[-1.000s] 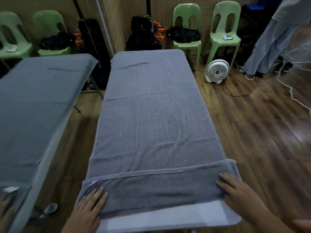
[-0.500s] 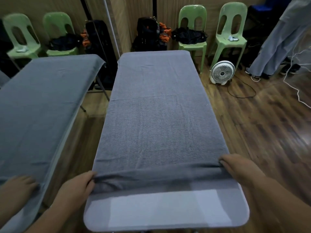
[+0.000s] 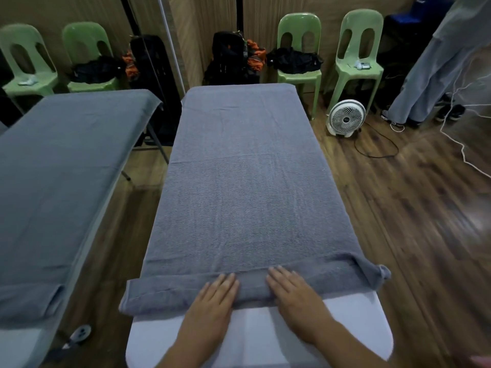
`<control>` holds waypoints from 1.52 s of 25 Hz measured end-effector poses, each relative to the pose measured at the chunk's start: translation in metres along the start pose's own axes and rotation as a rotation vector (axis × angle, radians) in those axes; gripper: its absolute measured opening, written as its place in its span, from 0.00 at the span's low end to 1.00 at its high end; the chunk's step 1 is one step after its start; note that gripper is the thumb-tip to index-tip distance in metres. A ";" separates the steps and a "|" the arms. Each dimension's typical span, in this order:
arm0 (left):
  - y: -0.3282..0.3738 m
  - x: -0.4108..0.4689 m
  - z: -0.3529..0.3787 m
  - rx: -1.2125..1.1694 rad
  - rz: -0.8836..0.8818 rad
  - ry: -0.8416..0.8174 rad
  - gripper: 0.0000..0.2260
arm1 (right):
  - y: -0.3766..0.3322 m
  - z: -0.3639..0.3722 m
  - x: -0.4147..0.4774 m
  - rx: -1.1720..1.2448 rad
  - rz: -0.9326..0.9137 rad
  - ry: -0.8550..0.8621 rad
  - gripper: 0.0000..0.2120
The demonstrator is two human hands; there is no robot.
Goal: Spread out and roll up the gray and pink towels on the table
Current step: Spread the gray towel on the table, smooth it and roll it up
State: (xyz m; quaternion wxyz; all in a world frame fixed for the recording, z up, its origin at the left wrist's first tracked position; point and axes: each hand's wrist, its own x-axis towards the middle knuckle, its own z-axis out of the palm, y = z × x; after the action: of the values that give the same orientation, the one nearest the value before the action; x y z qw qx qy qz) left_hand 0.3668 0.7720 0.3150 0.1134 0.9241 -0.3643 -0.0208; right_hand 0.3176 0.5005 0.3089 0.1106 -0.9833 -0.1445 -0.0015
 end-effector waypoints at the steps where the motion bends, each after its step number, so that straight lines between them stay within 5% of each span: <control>1: -0.025 -0.015 -0.004 0.029 -0.029 -0.037 0.27 | 0.031 -0.004 -0.016 0.004 0.055 -0.007 0.29; 6: -0.123 -0.064 -0.037 0.121 -0.240 -0.133 0.26 | 0.142 -0.056 -0.079 -0.168 0.305 -0.097 0.31; 10: -0.120 -0.064 -0.044 0.117 -0.233 -0.134 0.24 | 0.141 -0.065 -0.079 -0.149 0.408 0.004 0.15; 15: -0.118 -0.074 -0.072 -0.027 -0.274 -0.041 0.14 | 0.134 -0.106 -0.079 0.001 0.533 -0.104 0.10; 20: -0.134 -0.012 -0.094 0.098 -0.465 -0.095 0.12 | 0.153 -0.120 -0.014 0.057 0.570 -0.178 0.07; 25: -0.087 -0.015 -0.061 0.172 -0.244 -0.083 0.23 | 0.115 -0.080 -0.012 -0.132 0.158 -0.039 0.20; 27: -0.089 -0.029 -0.052 0.136 -0.279 -0.085 0.26 | 0.119 -0.068 -0.023 -0.088 0.219 -0.010 0.24; 30: -0.109 -0.027 -0.051 0.065 -0.380 0.013 0.18 | 0.127 -0.067 -0.025 -0.005 0.286 0.089 0.13; 32: -0.112 -0.027 -0.058 0.017 -0.375 0.064 0.13 | 0.119 -0.080 -0.031 0.001 0.314 0.000 0.04; 35: -0.106 -0.038 -0.072 -0.010 -0.323 0.005 0.05 | 0.111 -0.096 -0.047 0.024 0.371 -0.211 0.07; 38: -0.117 -0.031 -0.085 0.032 -0.358 -0.077 0.08 | 0.128 -0.101 -0.031 0.125 0.476 -0.260 0.09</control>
State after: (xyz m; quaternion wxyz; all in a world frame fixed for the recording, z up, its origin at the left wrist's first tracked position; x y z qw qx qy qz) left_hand 0.4328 0.8921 0.3699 0.0792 0.9744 -0.1985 -0.0703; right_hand 0.3269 0.3500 0.3786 0.1488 -0.9728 0.0778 0.1595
